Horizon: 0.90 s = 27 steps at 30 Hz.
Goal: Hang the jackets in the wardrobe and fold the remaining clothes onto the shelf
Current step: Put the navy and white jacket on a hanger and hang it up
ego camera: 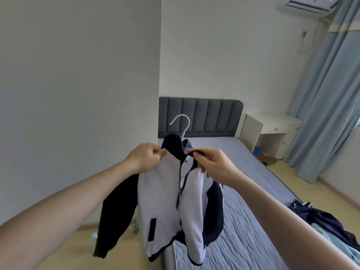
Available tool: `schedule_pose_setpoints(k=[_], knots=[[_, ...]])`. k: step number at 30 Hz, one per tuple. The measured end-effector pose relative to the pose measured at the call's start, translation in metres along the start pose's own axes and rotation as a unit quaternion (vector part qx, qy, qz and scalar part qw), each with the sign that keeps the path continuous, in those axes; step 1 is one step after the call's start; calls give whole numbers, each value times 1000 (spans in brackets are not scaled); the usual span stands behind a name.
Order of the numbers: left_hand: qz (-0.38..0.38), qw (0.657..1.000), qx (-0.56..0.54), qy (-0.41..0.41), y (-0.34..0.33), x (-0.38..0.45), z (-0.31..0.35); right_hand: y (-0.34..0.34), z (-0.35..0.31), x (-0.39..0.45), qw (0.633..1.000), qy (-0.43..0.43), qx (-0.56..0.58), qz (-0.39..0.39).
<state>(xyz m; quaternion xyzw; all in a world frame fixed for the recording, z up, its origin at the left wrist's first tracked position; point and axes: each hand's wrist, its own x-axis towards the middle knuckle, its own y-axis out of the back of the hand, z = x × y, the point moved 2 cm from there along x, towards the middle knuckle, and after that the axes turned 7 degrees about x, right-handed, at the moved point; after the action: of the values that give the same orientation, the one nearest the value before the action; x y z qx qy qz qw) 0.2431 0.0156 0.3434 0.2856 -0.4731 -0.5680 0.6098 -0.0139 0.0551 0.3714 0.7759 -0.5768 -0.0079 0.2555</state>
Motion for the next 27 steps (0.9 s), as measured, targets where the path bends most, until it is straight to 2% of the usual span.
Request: schedule_pose_setpoints(k=[3,7,9,11,13,15,17,19,21,24,27], knots=[[8,999,-41,-3,-3,-6,6,-1,9,2,994,-34,-102,-9],[28,996,-82,-7,-5,-13,11,-5,19,-5,996,-47,-70,-34],[40,993,-110,-6,-3,-15,13,-6,28,-14,999,-30,-5,32],[51,989,-136,-3,1,-17,14,-11,41,-27,987,-8,79,141],[57,985,-160,3,7,-17,14,-21,62,-44,955,-25,145,257],[61,981,-185,11,12,-16,14,-34,84,-60,915,-81,196,342],[60,975,-211,19,17,-16,17,-49,105,-69,910,-146,212,325],[56,972,-227,19,20,-16,23,-65,115,-68,939,-189,173,230],[50,970,-237,12,21,-17,31,-73,112,-63,948,-203,171,174],[41,970,-239,-9,15,-20,47,-75,105,-55,947,-193,195,167],[13,969,-246,-22,-3,-25,65,-66,109,-61,948,-196,174,182]])
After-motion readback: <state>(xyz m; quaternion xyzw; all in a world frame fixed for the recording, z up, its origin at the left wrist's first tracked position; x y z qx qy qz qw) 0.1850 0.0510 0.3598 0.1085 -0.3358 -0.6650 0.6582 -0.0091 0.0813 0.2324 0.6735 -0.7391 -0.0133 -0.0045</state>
